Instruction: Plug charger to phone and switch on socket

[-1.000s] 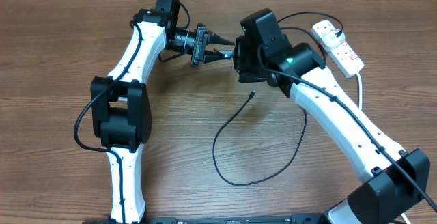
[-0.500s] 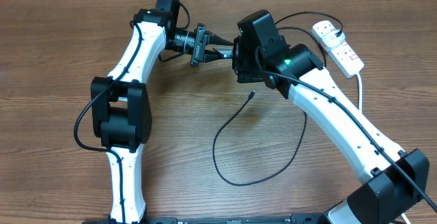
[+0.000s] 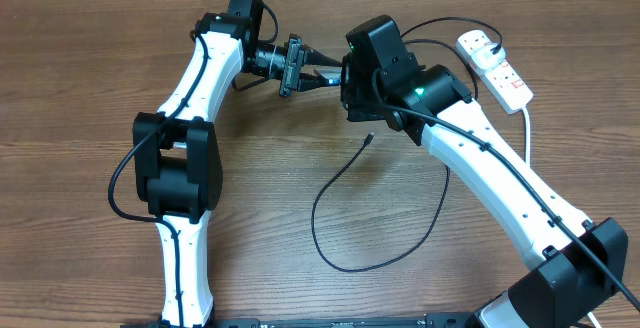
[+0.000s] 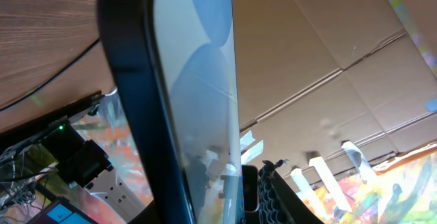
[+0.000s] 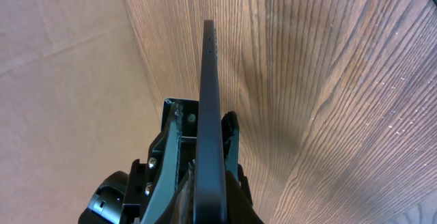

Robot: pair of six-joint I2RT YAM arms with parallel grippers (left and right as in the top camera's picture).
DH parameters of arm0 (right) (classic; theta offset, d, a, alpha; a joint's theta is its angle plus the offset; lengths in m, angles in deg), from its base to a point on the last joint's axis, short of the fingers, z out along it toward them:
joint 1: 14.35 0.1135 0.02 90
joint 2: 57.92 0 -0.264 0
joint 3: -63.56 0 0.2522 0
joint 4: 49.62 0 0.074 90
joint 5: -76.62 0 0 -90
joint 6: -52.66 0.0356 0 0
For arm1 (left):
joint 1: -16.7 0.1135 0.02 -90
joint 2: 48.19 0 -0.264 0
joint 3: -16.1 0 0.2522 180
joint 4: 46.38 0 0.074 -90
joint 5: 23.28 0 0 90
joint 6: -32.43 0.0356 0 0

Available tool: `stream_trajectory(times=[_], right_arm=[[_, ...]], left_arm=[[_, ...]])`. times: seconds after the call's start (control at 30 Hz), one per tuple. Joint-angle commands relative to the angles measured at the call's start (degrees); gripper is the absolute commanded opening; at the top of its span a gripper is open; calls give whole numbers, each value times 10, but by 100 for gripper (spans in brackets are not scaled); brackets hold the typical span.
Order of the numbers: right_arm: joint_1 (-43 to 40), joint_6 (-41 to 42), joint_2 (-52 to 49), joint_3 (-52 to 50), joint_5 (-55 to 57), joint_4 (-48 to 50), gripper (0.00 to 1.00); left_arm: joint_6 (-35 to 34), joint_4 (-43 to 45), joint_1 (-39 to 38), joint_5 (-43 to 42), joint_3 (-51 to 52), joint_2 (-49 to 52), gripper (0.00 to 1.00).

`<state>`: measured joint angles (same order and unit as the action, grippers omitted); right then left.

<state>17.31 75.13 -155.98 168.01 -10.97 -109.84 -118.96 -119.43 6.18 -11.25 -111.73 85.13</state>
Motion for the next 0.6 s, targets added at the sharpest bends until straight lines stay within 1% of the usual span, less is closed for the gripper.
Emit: stream_trajectory(times=[0.0,0.23,0.3,0.37,0.47,0.57], right_arm=[[9,3,3,15,9,11,5],[15,3,3,15,9,12,6],[15,2,3,15,9,12,10],[16,2,3,15,9,12,16],[16,-7,3,15,9,11,28],[16,-62,3,16,9,12,42]], left_arm=[[-4,0,-4,-11,-14,5,25],[-4,0,-4,-11,-14,5,14],[-4,0,-4,-11,-14,5,6],[-4,0,-4,-11,-14,5,4],[-4,0,-4,-11,-14,5,4],[9,0,-4,-10,-14,5,4]])
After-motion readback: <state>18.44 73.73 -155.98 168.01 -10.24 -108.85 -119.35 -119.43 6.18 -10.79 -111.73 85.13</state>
